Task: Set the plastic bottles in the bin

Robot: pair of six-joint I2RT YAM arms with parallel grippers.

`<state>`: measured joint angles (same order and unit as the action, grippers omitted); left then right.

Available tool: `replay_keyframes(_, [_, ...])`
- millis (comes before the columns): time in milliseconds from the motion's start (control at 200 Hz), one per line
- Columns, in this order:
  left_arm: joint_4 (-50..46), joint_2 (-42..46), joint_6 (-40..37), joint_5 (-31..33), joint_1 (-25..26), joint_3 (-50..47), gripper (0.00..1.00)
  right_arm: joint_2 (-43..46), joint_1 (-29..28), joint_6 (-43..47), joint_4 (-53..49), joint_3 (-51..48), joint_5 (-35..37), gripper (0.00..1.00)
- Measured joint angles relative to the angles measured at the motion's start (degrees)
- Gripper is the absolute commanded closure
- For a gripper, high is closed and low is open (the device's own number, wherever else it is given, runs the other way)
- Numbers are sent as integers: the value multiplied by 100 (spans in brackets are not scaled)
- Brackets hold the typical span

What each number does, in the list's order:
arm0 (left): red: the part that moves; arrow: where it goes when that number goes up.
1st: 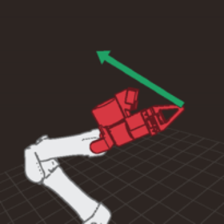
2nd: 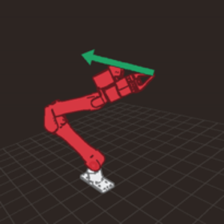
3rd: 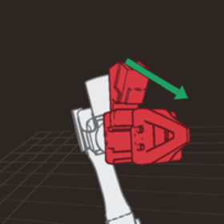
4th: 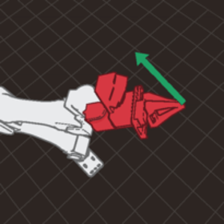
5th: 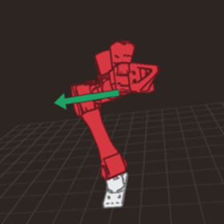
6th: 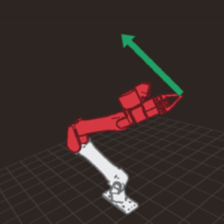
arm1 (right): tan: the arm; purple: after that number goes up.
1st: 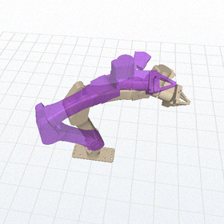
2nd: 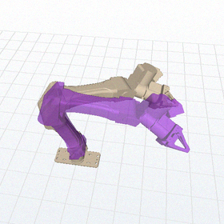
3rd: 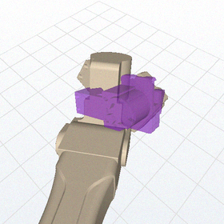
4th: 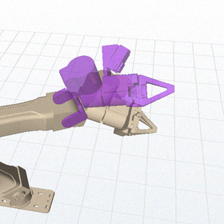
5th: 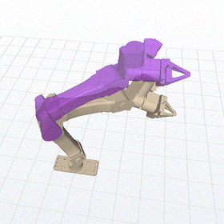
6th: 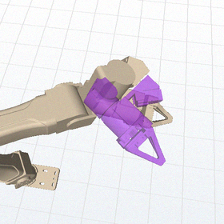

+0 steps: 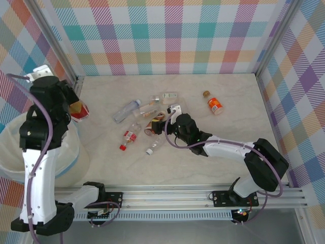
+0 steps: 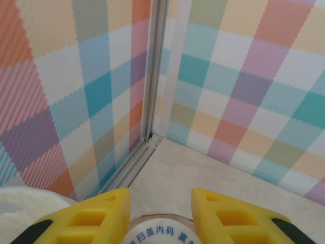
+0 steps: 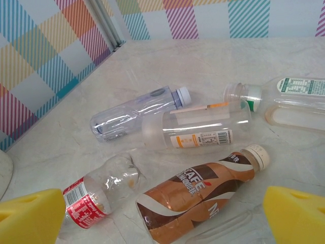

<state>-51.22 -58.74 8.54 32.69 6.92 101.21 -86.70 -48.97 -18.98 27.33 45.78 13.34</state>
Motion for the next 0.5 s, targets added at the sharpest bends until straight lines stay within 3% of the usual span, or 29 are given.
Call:
replay_keyframes(130, [-85,271,-275,1307,-35,83,100,-166,0,2,2,107,-79,0])
replay_keyframes(230, [-59,472,-387,2037,-415,-446,100,-293,0,4,0,236,-173,0])
replay_keyframes(355, [-269,428,-26,1915,-905,-1154,100,-376,0,20,2,343,-297,0])
replay_keyframes(500, [-468,50,470,1010,-1158,-1716,100,-376,0,55,-13,354,-446,0])
